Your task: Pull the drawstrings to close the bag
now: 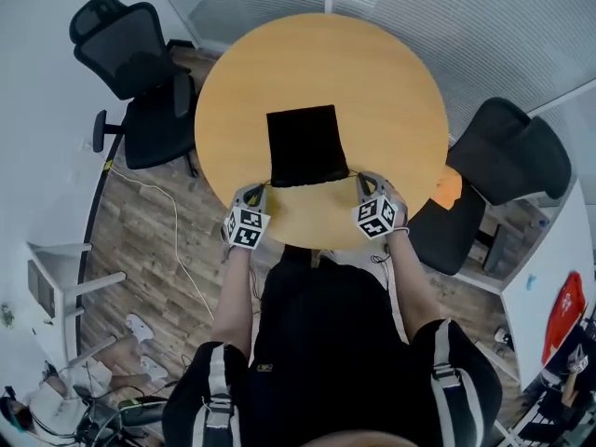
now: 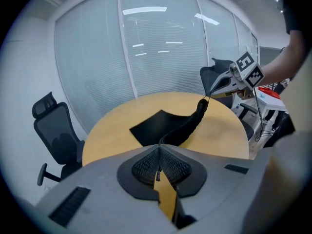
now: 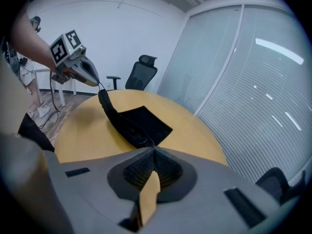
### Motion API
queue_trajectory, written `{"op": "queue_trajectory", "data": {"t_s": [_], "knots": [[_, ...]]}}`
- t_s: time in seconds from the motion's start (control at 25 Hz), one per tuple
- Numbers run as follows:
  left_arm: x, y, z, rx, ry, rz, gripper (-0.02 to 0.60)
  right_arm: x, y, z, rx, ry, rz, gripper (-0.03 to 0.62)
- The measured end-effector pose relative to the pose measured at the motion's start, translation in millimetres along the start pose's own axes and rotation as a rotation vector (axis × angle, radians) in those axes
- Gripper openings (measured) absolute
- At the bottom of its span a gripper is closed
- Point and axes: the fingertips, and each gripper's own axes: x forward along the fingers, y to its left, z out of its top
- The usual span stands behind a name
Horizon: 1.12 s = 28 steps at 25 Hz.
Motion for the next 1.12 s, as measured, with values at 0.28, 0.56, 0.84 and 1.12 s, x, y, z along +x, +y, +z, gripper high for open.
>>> {"op": "queue_trajectory", "data": {"t_s": [0.28,0.56,0.84,1.12], "knots": [[-36.9,30.6,83.5,0.023,-0.188,0.105,0.015,-33.3,-63.4,60.6,0.024,-0.152,-0.114,0.057],[-87.4,47.9,140.9,0.082,-0.29,0.198,0.015,-71.5,-95.1,100.9,0.019,-0.263,-0.192,0.057],[-130.4,40.0,163.7,0.111,-0.33,0.26,0.015,-107.0,-100.0,108.3,0.007,-0.328,-0.228,0.057],[-151.7,32.9,156.7,0.132,-0.318,0.301,0.015,-124.3,-95.3,108.7,0.001,-0.379,-0.249,0.057]]}}
